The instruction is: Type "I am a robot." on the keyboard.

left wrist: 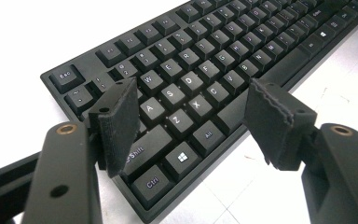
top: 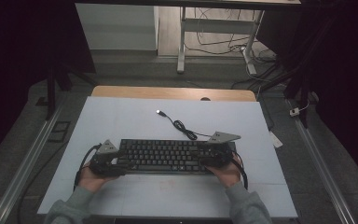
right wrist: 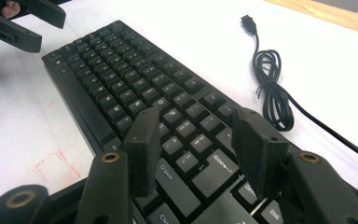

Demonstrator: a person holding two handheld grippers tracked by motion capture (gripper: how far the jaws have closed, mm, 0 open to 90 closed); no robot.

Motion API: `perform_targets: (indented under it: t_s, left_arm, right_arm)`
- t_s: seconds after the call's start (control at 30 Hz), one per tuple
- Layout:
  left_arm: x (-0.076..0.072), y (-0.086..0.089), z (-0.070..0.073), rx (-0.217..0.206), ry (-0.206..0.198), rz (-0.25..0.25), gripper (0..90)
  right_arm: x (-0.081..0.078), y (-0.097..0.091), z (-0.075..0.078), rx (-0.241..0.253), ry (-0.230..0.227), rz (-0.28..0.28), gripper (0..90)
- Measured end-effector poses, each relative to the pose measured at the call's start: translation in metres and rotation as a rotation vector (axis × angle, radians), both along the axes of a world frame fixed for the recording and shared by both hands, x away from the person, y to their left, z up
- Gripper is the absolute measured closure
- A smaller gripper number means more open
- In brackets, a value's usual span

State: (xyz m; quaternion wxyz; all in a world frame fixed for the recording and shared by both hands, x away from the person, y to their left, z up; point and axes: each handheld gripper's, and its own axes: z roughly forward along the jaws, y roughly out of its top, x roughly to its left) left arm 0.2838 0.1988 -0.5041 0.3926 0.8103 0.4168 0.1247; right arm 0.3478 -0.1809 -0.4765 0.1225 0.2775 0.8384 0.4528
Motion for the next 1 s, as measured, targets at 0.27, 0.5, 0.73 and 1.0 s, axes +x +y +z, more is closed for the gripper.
perform_targets:
  t_s: [0.27, 0.5, 0.73, 1.0]
  left_arm:
    - [0.001, 0.0, 0.0, 0.002, 0.002, 0.0, 35.4]
    - [0.001, 0.0, -0.001, 0.007, 0.002, -0.003, 35.5]
    - [0.001, -0.001, -0.001, 0.012, 0.004, -0.001, 35.4]
    - [0.001, -0.001, -0.001, 0.013, 0.004, 0.007, 33.4]
  right_arm:
    - [0.004, 0.014, 0.003, 0.001, 0.008, 0.021, 52.5]
    - [0.008, 0.029, 0.003, -0.018, 0.024, 0.041, 52.9]
    - [0.013, 0.042, -0.001, -0.041, 0.043, 0.049, 54.4]
    - [0.021, 0.056, -0.01, -0.066, 0.073, 0.07, 67.9]
